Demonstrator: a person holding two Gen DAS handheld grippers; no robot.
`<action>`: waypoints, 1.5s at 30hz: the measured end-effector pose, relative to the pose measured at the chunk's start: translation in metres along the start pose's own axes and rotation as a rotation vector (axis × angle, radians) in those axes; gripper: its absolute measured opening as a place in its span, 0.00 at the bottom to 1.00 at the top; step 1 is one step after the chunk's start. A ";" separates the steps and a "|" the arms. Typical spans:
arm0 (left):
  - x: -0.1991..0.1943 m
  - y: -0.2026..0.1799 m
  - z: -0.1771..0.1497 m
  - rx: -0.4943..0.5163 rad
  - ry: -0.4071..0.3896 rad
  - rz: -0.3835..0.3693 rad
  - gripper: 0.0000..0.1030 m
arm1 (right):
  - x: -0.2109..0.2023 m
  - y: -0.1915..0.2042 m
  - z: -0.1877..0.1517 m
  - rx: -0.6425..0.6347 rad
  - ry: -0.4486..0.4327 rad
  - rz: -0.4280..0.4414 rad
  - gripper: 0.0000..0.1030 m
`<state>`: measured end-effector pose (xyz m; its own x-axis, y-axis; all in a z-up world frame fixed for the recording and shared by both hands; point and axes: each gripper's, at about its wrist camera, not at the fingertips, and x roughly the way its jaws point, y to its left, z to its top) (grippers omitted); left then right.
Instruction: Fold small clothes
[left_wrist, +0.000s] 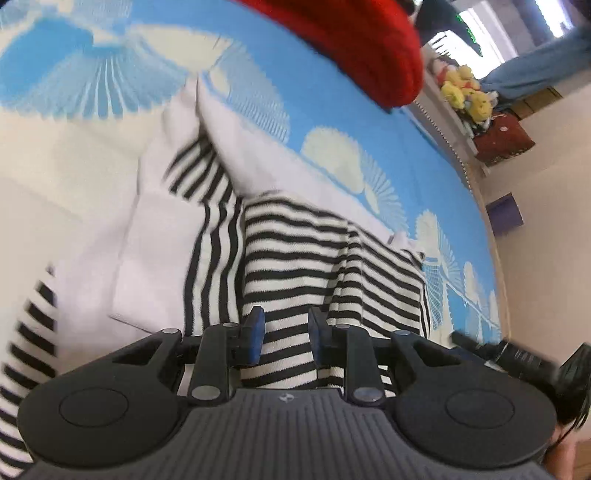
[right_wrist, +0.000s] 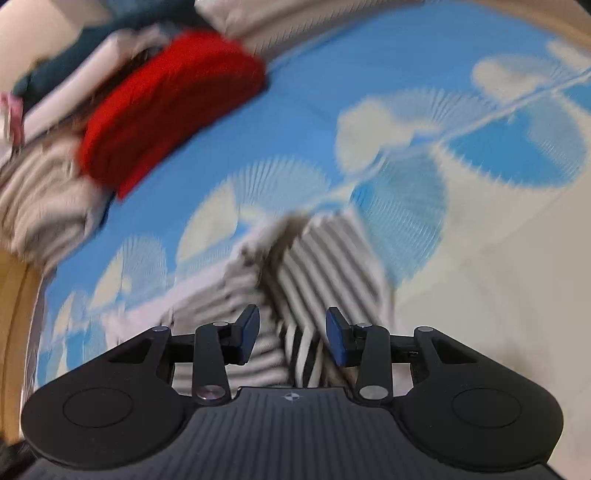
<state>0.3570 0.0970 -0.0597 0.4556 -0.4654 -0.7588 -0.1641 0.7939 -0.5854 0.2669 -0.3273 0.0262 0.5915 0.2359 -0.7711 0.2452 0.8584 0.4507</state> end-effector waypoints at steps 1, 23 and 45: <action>0.008 0.004 0.001 -0.020 0.024 -0.004 0.26 | 0.007 0.005 -0.005 -0.025 0.034 -0.008 0.41; -0.023 -0.007 -0.003 0.099 -0.165 -0.002 0.00 | 0.030 0.013 -0.021 -0.015 0.062 0.134 0.03; -0.013 0.030 -0.003 -0.009 -0.008 0.109 0.03 | 0.039 -0.020 -0.020 0.104 0.103 -0.047 0.40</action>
<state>0.3432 0.1254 -0.0679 0.4413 -0.3735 -0.8159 -0.2212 0.8360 -0.5022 0.2699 -0.3262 -0.0216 0.4968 0.2468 -0.8320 0.3523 0.8188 0.4532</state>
